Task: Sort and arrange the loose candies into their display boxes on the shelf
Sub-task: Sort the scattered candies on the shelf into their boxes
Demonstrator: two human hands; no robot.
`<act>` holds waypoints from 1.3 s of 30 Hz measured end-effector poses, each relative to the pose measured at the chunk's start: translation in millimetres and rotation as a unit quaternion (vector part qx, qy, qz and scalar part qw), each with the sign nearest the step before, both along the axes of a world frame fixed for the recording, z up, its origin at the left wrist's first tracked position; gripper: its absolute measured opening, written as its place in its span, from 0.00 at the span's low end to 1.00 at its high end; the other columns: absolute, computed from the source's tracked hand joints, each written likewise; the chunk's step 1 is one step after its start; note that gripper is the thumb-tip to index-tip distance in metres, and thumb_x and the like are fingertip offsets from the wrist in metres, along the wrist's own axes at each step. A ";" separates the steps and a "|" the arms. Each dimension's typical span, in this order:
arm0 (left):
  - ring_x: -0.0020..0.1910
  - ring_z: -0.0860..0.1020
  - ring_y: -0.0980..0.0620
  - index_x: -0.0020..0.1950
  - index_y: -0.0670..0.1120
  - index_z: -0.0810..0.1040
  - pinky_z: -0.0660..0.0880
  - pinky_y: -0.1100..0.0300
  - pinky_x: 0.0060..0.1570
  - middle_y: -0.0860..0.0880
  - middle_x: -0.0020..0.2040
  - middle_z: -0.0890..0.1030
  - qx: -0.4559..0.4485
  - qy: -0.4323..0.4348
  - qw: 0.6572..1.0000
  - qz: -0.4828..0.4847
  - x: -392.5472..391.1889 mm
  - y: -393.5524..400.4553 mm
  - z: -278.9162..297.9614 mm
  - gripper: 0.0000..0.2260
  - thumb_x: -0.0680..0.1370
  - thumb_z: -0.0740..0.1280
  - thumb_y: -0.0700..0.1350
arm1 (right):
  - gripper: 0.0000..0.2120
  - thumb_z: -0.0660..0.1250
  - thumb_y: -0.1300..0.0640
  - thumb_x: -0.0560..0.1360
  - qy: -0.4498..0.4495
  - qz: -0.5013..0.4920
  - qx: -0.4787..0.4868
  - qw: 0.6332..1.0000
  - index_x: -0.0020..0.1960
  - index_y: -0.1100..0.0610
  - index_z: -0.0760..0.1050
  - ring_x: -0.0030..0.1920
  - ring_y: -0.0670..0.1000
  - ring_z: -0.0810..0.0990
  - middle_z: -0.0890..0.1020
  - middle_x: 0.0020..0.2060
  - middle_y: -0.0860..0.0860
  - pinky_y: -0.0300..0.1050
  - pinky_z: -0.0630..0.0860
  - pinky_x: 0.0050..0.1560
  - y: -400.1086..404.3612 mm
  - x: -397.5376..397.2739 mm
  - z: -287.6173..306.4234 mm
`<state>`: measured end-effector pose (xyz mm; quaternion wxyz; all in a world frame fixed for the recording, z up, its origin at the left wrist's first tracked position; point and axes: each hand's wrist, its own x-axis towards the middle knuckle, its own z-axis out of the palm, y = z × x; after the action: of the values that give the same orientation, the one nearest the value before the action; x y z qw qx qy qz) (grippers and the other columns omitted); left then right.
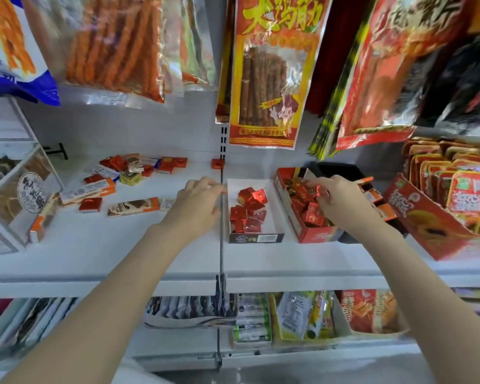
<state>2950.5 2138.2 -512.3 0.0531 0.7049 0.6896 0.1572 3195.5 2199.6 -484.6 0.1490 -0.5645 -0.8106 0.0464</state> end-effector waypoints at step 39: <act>0.62 0.67 0.44 0.68 0.50 0.66 0.68 0.50 0.59 0.45 0.63 0.70 -0.111 0.029 0.987 0.114 -121.8 -19.2 -18.0 0.19 0.78 0.60 0.41 | 0.28 0.56 0.60 0.75 -0.191 0.245 -0.089 0.946 0.71 0.40 0.56 0.61 0.65 0.64 0.60 0.66 0.55 0.56 0.67 0.63 89.9 -274.8 -42.0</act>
<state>2828.7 2119.0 -530.3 0.0926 0.6155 0.7800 0.0648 2920.7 2289.4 -526.6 -0.0755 -0.3579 -0.9297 0.0444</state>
